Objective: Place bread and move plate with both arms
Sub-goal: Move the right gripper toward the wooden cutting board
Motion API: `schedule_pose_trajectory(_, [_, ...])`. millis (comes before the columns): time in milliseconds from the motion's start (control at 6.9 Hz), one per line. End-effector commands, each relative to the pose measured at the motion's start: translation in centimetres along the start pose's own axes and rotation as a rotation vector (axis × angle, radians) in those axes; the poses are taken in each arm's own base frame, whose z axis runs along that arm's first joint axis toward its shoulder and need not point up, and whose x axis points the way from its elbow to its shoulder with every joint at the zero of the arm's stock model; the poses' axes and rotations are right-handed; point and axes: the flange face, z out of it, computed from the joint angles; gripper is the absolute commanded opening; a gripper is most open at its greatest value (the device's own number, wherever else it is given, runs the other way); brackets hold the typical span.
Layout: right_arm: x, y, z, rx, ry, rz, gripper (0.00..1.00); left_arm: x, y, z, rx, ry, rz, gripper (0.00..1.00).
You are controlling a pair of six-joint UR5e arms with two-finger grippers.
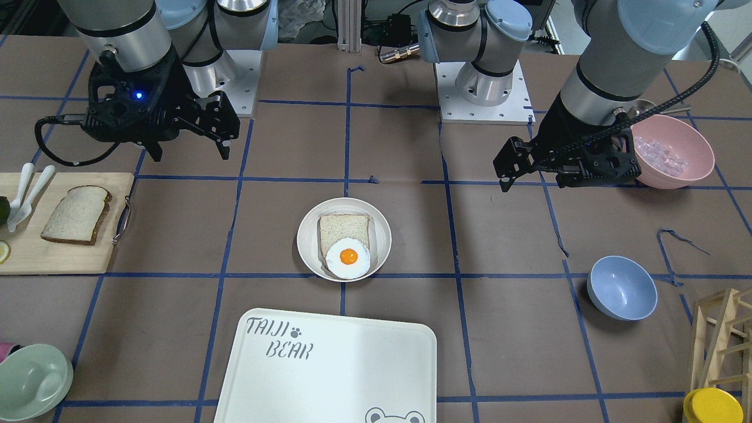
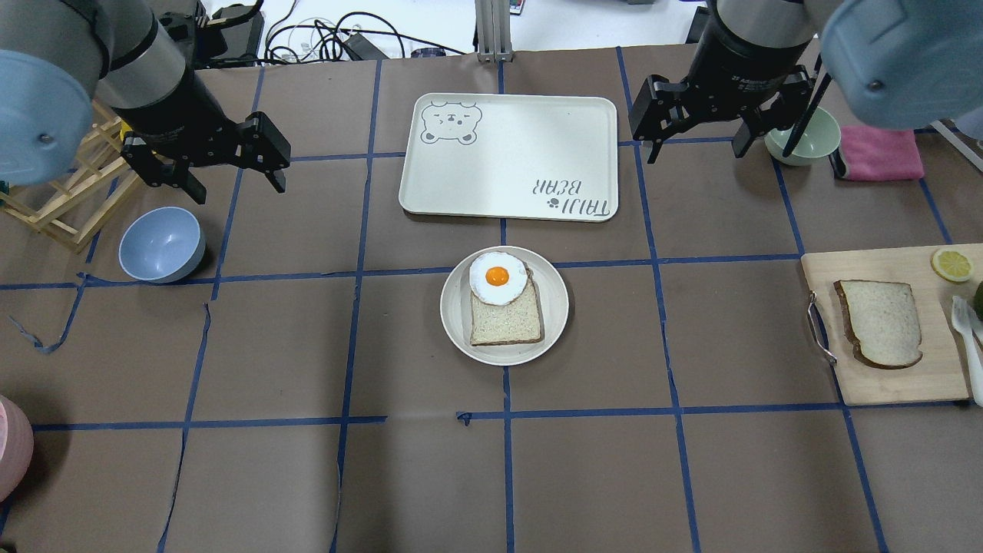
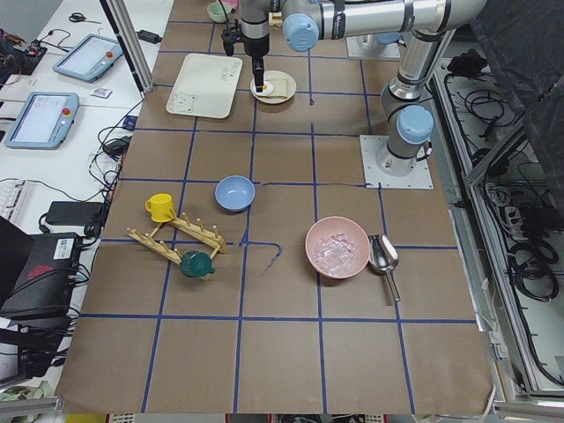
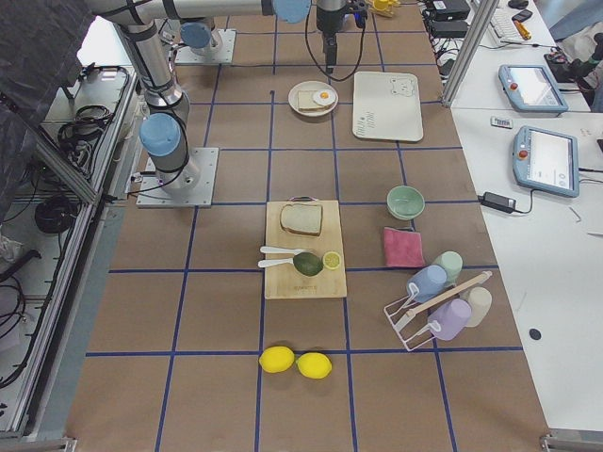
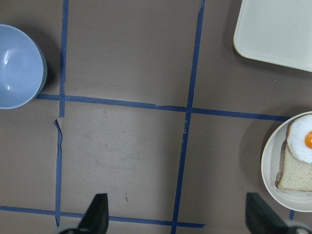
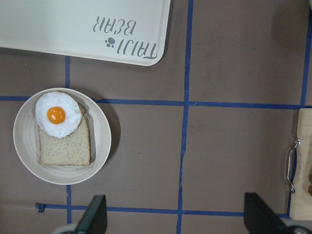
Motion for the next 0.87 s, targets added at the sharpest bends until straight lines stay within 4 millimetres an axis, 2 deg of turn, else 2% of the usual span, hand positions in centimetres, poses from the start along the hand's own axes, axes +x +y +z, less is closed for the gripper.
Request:
schedule_pose_trajectory(0, [0.3,0.7,0.1,-0.025,0.0,-0.002,1.0,0.0,0.0,0.0,0.0,0.001,0.0,1.0])
schedule_pose_trajectory(145, [0.2,1.3,-0.5,-0.015,0.009,-0.003,1.0,0.0,0.1,0.0,0.0,0.001,0.0,1.0])
schedule_pose_trajectory(290, [0.5,1.0,0.1,-0.019,0.014,0.008,1.0,0.0,0.1,0.0,-0.001,0.0,0.0,1.0])
schedule_pose_trajectory(435, [1.4,0.8,-1.0,0.018,0.073,0.008,1.0,0.0,0.1,0.0,-0.001,0.001,0.0,1.0])
schedule_pose_trajectory(725, [1.8,0.1,-0.2,0.026,0.118,0.016,1.0,0.0,0.1,0.0,-0.001,0.0,0.0,1.0])
